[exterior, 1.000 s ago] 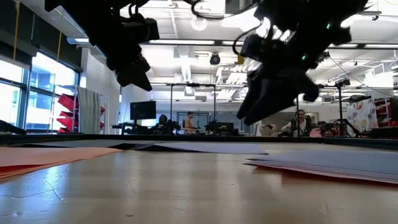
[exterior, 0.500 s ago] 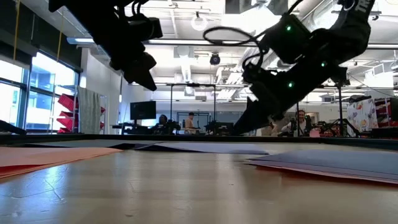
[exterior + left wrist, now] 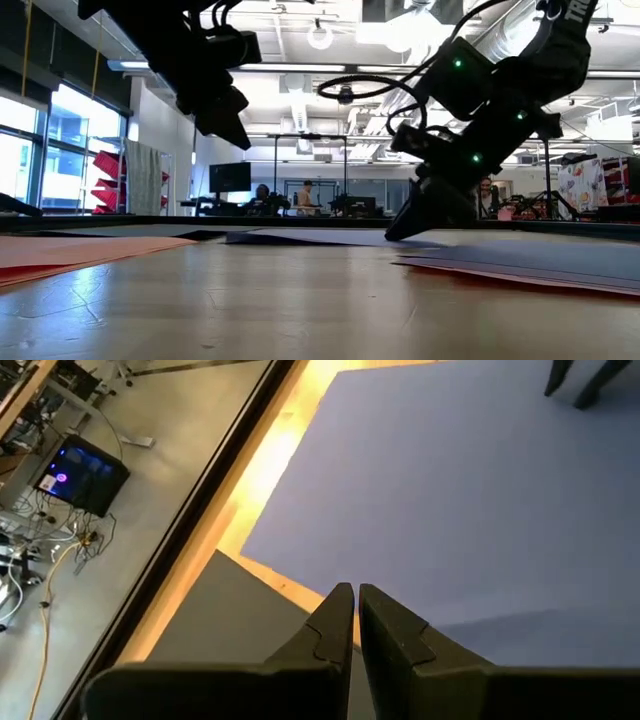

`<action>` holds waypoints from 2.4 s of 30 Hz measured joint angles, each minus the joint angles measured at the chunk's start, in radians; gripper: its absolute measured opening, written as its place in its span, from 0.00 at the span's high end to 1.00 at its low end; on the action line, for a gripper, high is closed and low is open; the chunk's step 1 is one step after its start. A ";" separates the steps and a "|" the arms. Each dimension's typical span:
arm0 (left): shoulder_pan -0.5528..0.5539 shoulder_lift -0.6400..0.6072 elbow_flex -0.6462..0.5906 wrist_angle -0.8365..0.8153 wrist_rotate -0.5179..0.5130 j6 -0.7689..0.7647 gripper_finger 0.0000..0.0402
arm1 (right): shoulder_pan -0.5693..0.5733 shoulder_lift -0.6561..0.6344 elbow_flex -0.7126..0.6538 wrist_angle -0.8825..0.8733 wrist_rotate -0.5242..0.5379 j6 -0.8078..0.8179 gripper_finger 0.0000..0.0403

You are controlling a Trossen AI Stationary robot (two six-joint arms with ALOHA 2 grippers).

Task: Organize paper
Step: Stack the bottom blue paper on top of the top blue paper

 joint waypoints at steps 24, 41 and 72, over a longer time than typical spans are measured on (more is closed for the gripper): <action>-0.008 0.000 0.000 -0.007 -0.004 0.019 1.00 | 0.034 -0.146 -0.009 -0.150 0.068 0.168 0.82; -0.030 -0.054 0.000 -0.086 -0.055 -0.007 1.00 | 0.195 -0.476 -0.006 -0.241 0.061 0.238 0.53; -0.052 -0.076 0.001 0.267 0.132 0.268 1.00 | 0.723 -0.013 -0.005 -0.219 0.450 0.972 0.47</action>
